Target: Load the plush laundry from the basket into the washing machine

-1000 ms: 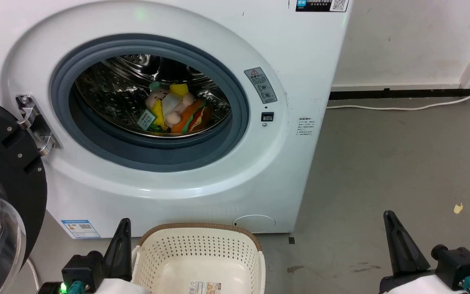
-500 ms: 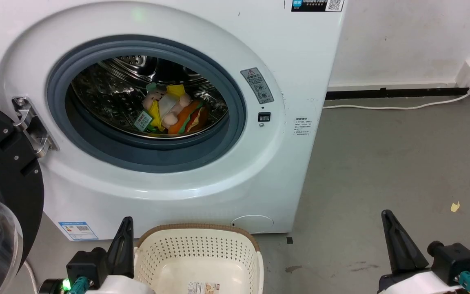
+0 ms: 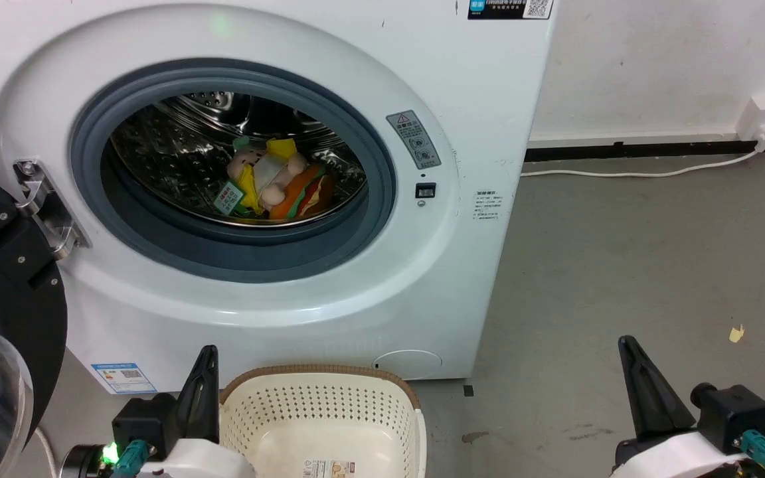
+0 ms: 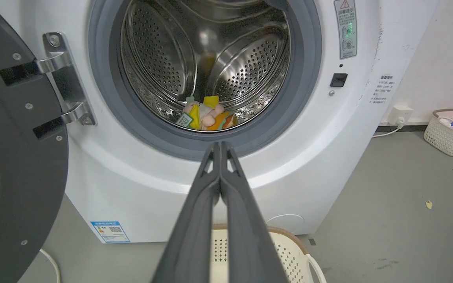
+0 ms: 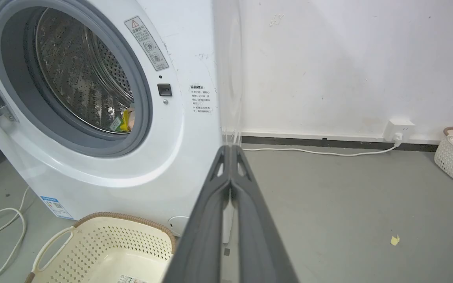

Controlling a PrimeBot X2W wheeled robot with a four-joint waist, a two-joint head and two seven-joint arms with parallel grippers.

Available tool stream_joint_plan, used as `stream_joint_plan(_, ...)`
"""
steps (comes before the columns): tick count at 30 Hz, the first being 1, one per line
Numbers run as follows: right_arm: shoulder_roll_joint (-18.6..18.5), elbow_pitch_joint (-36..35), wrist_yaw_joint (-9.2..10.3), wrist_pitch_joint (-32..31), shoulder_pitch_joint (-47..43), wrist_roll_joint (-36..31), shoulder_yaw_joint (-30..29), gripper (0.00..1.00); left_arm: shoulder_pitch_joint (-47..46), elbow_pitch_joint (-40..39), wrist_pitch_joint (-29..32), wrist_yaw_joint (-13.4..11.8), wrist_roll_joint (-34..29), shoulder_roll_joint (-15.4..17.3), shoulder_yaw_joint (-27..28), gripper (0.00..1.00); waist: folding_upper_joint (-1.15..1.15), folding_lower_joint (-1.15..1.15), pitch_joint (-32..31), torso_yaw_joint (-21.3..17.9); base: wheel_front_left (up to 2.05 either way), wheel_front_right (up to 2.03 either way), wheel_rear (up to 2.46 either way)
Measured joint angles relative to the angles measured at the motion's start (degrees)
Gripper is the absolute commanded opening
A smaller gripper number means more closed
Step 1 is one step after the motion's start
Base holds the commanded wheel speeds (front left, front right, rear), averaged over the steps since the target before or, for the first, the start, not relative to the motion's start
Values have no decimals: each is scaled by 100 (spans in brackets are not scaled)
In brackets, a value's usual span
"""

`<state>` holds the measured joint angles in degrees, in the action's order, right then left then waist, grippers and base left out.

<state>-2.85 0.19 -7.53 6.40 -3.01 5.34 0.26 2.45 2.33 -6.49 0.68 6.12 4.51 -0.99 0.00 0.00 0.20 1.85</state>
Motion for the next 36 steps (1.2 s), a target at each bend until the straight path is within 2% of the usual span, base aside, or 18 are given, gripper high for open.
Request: stream_joint_plan(36,0,-1,0,-432,149,-341,-7,0,-126,-134,438,-34,-379,-99,42,0,0,0,-14,-126,0,0,0)
